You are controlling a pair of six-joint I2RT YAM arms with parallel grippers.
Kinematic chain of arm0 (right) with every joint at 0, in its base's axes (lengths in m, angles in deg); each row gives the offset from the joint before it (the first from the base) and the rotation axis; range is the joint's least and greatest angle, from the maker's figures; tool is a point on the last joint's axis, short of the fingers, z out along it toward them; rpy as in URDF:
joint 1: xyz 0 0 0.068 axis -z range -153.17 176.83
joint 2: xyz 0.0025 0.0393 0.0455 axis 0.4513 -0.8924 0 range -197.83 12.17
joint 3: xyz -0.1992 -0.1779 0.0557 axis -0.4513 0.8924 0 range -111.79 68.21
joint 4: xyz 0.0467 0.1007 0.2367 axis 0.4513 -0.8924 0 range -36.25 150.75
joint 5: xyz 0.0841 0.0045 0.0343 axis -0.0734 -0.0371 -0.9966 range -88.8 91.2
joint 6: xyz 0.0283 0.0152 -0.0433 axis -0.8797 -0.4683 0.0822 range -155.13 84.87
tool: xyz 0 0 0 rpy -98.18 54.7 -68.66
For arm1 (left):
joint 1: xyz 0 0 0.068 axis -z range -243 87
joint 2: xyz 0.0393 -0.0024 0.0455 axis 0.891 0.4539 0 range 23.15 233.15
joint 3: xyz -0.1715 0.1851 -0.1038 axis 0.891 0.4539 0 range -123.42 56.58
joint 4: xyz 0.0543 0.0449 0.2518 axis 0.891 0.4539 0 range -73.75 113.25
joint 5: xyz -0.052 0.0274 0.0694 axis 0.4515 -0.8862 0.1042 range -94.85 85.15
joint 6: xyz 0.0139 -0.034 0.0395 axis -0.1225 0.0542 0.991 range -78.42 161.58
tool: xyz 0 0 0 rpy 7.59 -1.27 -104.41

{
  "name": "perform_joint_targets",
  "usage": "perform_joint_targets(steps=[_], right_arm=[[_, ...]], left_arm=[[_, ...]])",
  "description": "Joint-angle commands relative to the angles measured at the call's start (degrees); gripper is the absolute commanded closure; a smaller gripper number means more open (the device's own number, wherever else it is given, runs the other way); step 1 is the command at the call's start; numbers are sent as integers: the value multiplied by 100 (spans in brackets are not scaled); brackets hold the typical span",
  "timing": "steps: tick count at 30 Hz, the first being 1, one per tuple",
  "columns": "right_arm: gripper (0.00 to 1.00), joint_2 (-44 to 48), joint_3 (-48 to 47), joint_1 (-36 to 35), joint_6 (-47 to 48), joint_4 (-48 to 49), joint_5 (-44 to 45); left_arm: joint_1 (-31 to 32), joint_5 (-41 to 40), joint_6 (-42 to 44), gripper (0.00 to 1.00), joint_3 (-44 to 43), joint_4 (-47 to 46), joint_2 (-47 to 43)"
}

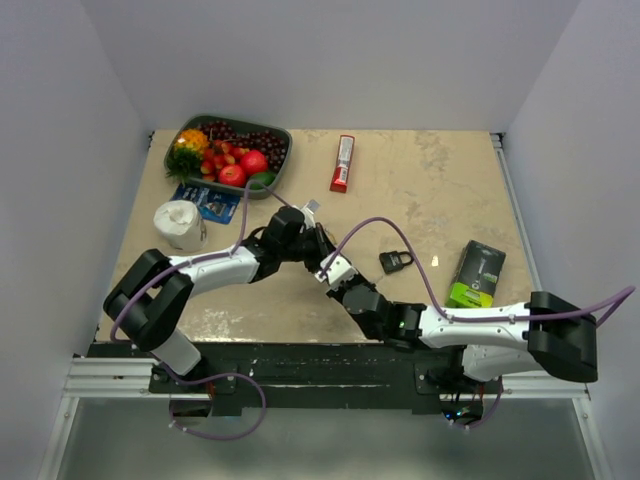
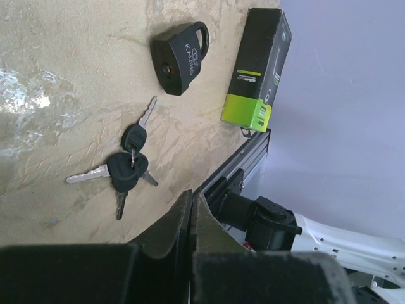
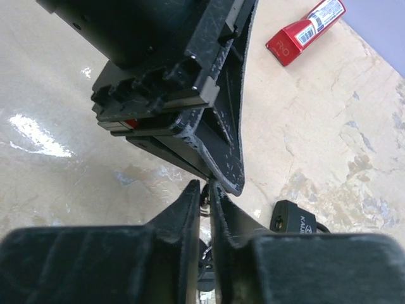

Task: Unlock with the key

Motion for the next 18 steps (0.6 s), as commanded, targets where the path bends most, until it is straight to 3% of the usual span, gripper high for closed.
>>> perform_joint_targets(steps=[1, 2, 4, 8, 9, 12, 18], right_arm=[[79, 374, -209, 55, -407, 29, 230], [67, 461, -226, 82, -487, -15, 142], [61, 706, -348, 178, -636, -366, -86], [43, 1208, -533, 1211, -1137, -797, -1804], [41, 1279, -569, 1459, -1234, -911, -2749], [35, 1385, -683, 2225, -1664, -956, -4360], [32, 1359, -798, 2955, -2480, -580, -6087]], left_arm=[[-234, 150, 423, 100, 158, 46, -328], [-339, 142, 625, 100, 176, -15, -415], [-462, 246, 810, 100, 324, -226, -547], [-735, 352, 1012, 100, 633, -904, -951], [-779, 405, 1083, 100, 615, -904, -970], [-859, 571, 1355, 100, 659, -1061, -1066], [-876, 827, 2225, 100, 983, -2036, -1532]])
